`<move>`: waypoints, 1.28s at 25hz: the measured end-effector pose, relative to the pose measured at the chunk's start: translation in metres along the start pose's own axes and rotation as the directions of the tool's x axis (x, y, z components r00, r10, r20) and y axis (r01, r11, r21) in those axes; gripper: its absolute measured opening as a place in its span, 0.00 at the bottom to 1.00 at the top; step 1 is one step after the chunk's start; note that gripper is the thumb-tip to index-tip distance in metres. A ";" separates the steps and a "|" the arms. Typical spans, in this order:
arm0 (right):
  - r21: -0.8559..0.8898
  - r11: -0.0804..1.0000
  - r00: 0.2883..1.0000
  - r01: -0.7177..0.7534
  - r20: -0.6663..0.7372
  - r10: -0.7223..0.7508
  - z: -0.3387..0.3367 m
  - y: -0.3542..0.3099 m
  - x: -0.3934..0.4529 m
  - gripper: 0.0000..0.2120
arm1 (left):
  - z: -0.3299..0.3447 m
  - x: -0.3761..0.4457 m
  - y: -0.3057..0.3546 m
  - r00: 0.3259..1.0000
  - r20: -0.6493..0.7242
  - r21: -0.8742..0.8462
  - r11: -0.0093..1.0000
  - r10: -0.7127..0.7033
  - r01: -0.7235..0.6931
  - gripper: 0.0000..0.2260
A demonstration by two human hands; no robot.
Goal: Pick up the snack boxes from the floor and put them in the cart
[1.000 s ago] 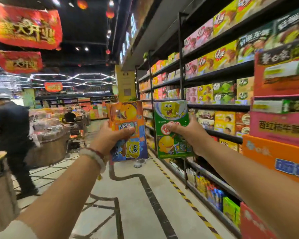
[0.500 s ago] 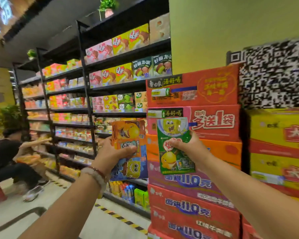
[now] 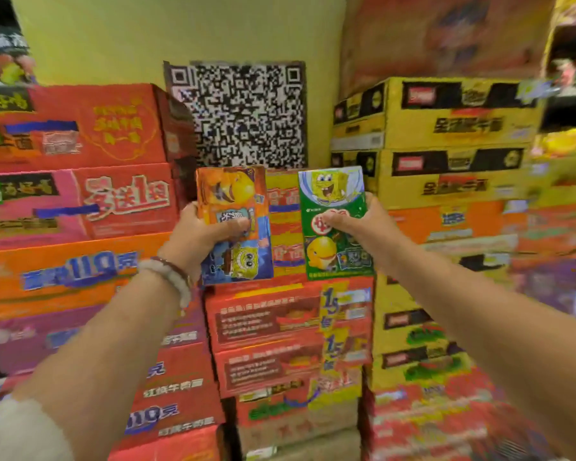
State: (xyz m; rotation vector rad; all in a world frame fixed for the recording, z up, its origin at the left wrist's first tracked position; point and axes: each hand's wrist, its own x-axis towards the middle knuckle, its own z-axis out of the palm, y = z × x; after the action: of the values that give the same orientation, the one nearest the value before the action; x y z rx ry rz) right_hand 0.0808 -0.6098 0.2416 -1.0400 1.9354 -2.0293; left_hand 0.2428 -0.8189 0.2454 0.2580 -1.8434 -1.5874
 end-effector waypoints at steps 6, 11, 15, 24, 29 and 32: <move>-0.169 0.984 0.960 -0.060 -0.280 0.011 -0.200 0.006 -0.049 0.41 | 0.215 0.018 -0.017 0.960 0.277 -0.126 0.989 -0.041 0.079 0.48; -0.193 0.970 0.875 -0.146 -0.483 0.036 -0.319 0.012 -0.096 0.45 | 0.357 0.017 -0.026 0.873 0.484 -0.218 0.957 -0.064 0.191 0.44; -0.209 0.950 0.786 -0.233 -0.616 0.058 -0.380 0.023 -0.119 0.56 | 0.450 0.018 -0.037 0.775 0.627 -0.185 0.953 -0.074 0.240 0.39; -0.193 0.951 0.574 -0.240 -0.819 -0.022 -0.489 0.037 -0.128 0.28 | 0.608 0.061 -0.049 0.571 0.821 -0.205 0.932 -0.003 0.299 0.37; -0.160 0.967 0.475 -0.200 -0.879 -0.047 -0.532 0.045 -0.141 0.29 | 0.677 0.062 -0.055 0.481 0.877 -0.176 0.934 0.005 0.311 0.32; -0.145 0.971 0.429 -0.193 -0.902 -0.049 -0.565 0.050 -0.153 0.28 | 0.722 0.057 -0.058 0.436 0.900 -0.162 0.933 0.005 0.323 0.34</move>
State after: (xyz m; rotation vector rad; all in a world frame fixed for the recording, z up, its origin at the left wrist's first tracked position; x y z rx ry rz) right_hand -0.1417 -0.0697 0.1792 0.3477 2.6226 -2.6329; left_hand -0.2513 -0.2890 0.1946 -0.7615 -2.2724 -2.4119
